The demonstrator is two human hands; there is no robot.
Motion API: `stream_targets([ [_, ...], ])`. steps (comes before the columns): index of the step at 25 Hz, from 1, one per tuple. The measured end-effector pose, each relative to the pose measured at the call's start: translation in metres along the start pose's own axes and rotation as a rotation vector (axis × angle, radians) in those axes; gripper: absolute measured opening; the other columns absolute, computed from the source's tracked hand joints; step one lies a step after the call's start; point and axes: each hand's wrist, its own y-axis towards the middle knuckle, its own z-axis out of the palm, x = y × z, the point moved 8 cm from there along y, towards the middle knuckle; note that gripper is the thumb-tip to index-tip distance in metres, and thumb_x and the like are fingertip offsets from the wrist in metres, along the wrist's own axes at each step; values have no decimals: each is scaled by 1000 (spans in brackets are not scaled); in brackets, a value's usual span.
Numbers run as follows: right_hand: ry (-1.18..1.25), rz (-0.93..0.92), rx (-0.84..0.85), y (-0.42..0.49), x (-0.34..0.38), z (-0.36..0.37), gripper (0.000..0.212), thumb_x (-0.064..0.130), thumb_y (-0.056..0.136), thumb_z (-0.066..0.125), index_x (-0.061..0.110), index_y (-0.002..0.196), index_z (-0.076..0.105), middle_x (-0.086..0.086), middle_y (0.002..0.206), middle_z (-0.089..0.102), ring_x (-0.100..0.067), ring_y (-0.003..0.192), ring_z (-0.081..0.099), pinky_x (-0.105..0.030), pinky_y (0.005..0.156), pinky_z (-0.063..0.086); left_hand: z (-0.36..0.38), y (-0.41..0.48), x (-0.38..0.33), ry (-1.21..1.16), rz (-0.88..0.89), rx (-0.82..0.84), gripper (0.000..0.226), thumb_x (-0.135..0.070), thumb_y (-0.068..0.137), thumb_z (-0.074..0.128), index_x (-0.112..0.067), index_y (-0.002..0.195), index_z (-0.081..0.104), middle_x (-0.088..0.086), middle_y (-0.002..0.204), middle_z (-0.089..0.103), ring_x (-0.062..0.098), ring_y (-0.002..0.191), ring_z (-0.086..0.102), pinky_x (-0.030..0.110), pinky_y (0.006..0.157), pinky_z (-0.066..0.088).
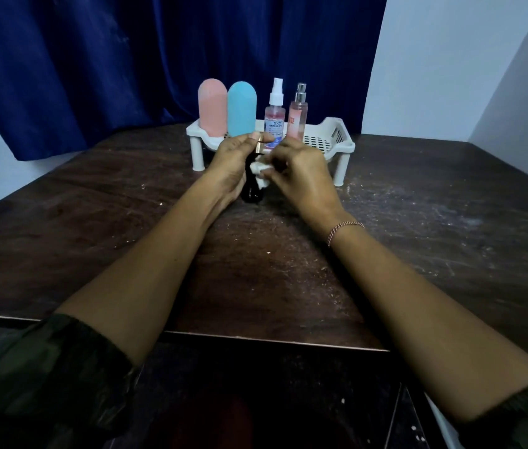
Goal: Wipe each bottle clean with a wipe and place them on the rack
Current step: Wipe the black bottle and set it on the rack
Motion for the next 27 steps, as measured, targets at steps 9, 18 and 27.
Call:
stream_targets([
  [9,-4,23,284,-8,0,20,13,16,74,75,13,87,72,-1,91,67,-16,83,61,-35,78,50,-4,2,0,-8,9,-26,31,-12,100,36,-5,83,62,-3,62,71,7,60,66,18,59,52],
  [18,-55,-83,245,-11,14,20,18,12,78,69,8,96,71,-4,98,64,-21,87,60,-28,76,45,-8,2,1,-4,-5,-77,32,-12,100,37,-7,80,62,-5,59,69,6,58,65,18,59,53],
  [27,-46,-1,110,-1,0,1,19,11,79,69,6,97,70,-8,104,67,-22,93,62,-22,80,41,3,-2,-1,63,-24,1,33,-13,101,35,-5,83,61,-3,58,68,8,54,62,18,48,49],
])
